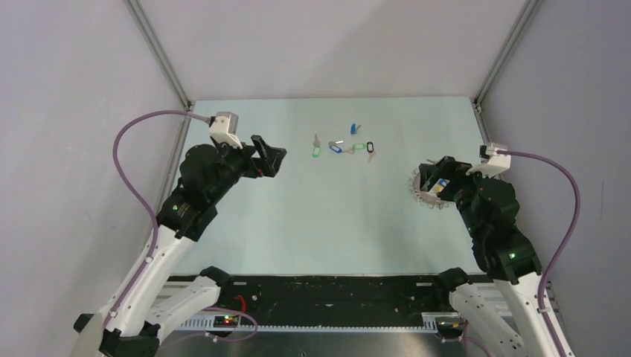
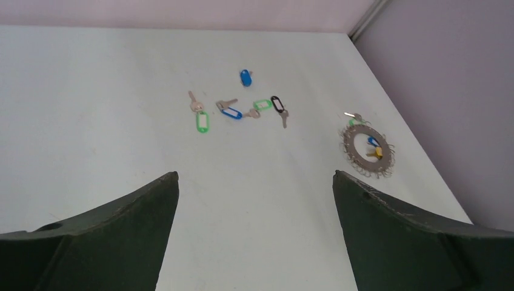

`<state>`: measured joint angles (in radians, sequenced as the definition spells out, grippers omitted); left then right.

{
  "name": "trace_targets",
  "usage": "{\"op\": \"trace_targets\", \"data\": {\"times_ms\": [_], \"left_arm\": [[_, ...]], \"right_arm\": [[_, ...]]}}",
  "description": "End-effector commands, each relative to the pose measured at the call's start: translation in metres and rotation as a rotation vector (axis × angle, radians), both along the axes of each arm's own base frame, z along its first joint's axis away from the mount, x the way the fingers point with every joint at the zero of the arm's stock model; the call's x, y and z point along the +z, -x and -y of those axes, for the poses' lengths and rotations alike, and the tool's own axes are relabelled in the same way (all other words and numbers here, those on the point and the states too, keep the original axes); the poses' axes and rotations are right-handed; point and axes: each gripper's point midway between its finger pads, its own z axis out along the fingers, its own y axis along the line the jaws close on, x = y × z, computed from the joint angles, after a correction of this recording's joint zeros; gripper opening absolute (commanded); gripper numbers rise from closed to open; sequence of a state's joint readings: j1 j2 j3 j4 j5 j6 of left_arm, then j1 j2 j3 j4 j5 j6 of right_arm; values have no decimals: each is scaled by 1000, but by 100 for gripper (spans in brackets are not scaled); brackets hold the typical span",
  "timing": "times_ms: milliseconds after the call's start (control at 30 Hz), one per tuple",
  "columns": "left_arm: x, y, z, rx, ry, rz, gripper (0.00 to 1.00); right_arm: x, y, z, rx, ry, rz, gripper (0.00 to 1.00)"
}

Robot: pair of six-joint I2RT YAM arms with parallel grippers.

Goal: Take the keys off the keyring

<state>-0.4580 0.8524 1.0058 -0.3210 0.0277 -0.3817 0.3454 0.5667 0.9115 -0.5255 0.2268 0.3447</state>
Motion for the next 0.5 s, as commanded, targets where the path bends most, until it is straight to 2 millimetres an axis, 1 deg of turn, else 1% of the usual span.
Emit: {"op": "trace_targets", "data": {"times_ms": [0,100,167,233,267,300,333,367,433,467], "left_arm": [[14,0,-18,52,-87,67,100],[8,7,-15,-3,-129,79,100],[4,10,-18,-2,-151,86,100],[0,12,-27,31,-172,94,100],[-6,10,-31,52,-186,86,100],[-8,10,-33,62,-191,85,100],[-12,9,-34,67,-202,78,100],[-17,9,-34,63,-213,64,99],[-26,8,-31,45,-223,41,100],[-31,9,-28,30,-222,29,100]], "right_arm": [[23,3,13,-64,-18,62,100],[13,0,19,-112,-25,25,99],[0,-3,16,-102,-2,-17,99],[-10,-7,13,-85,24,-56,100],[-16,-10,14,-99,31,-83,99],[-20,-12,15,-110,31,-98,99],[-28,-16,18,-140,29,-129,99],[-32,-18,20,-164,22,-141,100],[-49,-30,30,-271,-15,-194,100],[-52,-35,35,-304,-28,-203,99]]}}
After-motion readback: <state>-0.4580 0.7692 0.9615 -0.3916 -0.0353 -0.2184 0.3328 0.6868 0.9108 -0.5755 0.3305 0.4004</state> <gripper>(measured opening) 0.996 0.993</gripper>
